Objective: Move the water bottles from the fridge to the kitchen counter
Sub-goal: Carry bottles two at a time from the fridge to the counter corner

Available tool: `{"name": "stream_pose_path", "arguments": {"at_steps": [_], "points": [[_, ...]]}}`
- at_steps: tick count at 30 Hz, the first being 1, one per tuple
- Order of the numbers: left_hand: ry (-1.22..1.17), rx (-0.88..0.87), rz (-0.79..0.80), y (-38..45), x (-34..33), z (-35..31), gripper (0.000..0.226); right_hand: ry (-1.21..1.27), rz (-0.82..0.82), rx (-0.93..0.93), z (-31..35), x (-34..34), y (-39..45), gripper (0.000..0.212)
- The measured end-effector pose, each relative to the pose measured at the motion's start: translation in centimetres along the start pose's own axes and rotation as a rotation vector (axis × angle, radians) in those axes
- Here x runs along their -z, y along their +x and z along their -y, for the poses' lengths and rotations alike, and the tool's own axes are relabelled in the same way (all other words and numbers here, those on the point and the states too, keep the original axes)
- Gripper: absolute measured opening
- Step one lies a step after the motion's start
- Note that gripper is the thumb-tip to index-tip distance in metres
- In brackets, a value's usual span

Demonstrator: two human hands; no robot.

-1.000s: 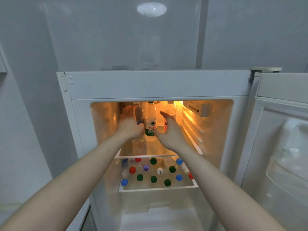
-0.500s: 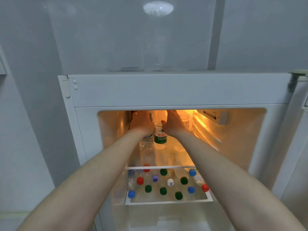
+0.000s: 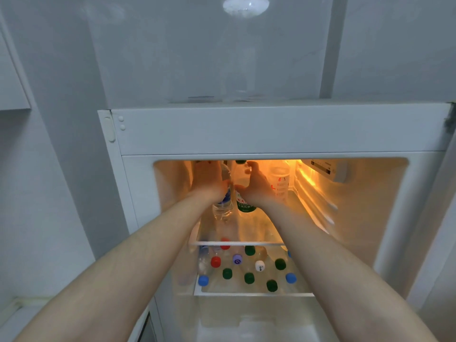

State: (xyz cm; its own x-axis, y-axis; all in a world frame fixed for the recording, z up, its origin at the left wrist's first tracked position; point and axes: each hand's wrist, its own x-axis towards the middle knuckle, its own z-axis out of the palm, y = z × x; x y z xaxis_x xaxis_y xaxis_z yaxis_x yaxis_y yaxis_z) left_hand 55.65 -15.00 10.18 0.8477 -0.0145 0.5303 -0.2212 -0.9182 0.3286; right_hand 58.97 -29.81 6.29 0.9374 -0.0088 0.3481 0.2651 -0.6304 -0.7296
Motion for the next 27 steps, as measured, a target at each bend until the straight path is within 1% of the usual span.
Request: {"name": "stream_pose_path", "arguments": {"at_steps": [4, 5, 6, 8, 10, 13, 18, 23, 25, 27], "points": [[-0.105, 0.056, 0.099, -1.3, -0.2, 0.5, 0.095, -0.046, -0.043, 0.038, -0.3, -0.4, -1.5, 0.083], [-0.123, 0.059, 0.108, -1.7, -0.2, 0.5, 0.101, -0.053, -0.051, 0.056, -0.5, -0.5, -2.0, 0.082], [-0.135, 0.05, 0.103, -2.0, -0.2, 0.5, 0.102, -0.054, -0.061, 0.073, -0.8, -0.5, -2.4, 0.082], [-0.144, 0.007, 0.077, -2.8, -0.2, 0.6, 0.096, -0.06, -0.093, 0.089, -1.2, -0.5, -3.3, 0.083], [-0.118, -0.022, 0.053, -3.7, -0.1, 0.6, 0.083, -0.063, -0.12, 0.085, -1.6, -0.4, -4.1, 0.085], [-0.088, -0.004, 0.019, -5.2, 0.0, 0.3, 0.068, -0.03, -0.131, 0.106, -1.9, -0.2, -5.3, 0.081], [-0.158, 0.017, -0.004, -8.3, 0.2, -0.7, 0.064, 0.102, -0.127, 0.103, -1.9, 0.5, -7.7, 0.075], [-0.201, 0.011, -0.157, -11.9, 1.0, -2.8, 0.058, 0.367, -0.173, 0.136, -1.2, 1.9, -11.9, 0.072], [-0.221, 0.008, -0.205, -13.7, 2.1, -3.5, 0.052, 0.429, -0.207, 0.142, -0.7, 2.4, -14.0, 0.075], [-0.272, 0.014, -0.224, -15.8, 3.3, -4.0, 0.052, 0.474, -0.215, 0.14, 0.0, 2.9, -15.8, 0.078]]}}
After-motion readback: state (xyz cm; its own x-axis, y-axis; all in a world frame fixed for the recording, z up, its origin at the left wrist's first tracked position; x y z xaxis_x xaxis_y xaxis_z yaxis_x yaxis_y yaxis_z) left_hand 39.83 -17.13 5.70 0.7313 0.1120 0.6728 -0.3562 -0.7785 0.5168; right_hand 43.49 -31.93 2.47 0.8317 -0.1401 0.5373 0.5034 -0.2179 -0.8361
